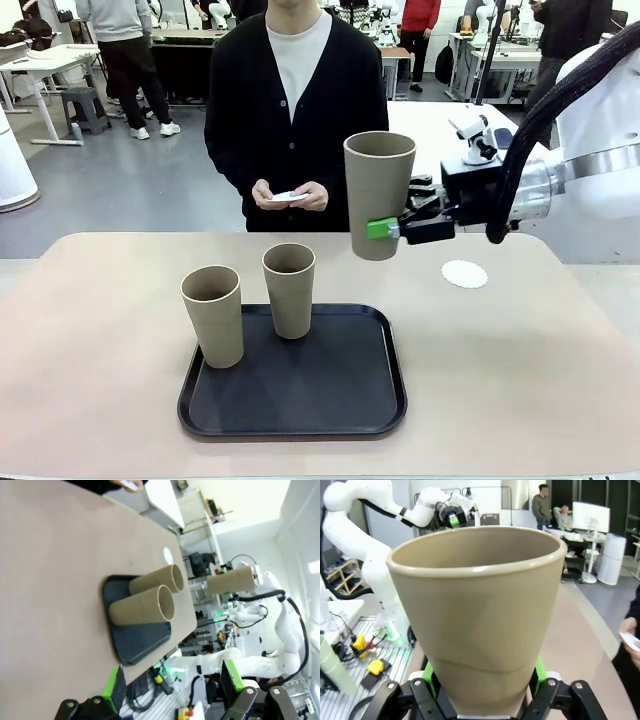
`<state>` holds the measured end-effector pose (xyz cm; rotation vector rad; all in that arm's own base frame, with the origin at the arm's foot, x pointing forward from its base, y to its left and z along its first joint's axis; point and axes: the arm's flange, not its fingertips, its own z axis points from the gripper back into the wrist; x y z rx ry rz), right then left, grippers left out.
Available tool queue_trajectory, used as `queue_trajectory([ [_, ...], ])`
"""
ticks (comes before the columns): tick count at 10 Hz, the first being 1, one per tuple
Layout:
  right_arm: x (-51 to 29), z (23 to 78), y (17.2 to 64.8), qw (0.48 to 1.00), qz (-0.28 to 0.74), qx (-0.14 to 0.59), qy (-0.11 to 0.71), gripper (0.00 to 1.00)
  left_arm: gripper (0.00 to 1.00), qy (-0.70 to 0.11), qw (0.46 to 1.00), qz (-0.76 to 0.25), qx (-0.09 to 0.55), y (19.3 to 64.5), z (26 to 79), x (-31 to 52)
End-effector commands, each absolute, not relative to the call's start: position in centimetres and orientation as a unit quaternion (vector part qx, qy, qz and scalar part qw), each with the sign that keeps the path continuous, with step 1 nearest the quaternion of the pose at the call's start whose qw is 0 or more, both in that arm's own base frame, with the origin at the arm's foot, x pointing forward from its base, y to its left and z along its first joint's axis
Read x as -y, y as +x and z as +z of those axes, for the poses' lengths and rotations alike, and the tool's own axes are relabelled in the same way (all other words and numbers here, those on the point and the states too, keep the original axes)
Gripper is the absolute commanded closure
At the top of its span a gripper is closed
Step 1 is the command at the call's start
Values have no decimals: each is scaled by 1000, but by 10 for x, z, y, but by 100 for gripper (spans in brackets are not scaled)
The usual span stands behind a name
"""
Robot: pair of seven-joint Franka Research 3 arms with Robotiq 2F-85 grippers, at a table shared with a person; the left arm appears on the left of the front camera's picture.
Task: Place coasters on the table and set cups on them.
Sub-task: Pick up one Reusable plastic cup and place it on a coaster set by the human.
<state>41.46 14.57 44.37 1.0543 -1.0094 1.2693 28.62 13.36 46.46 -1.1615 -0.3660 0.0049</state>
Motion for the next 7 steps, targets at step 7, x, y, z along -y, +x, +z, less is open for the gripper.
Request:
queue_trajectory([
  [7, 70, 518, 567, 583, 508, 478, 418, 19, 0, -548, 817, 0, 176, 285, 466, -135],
])
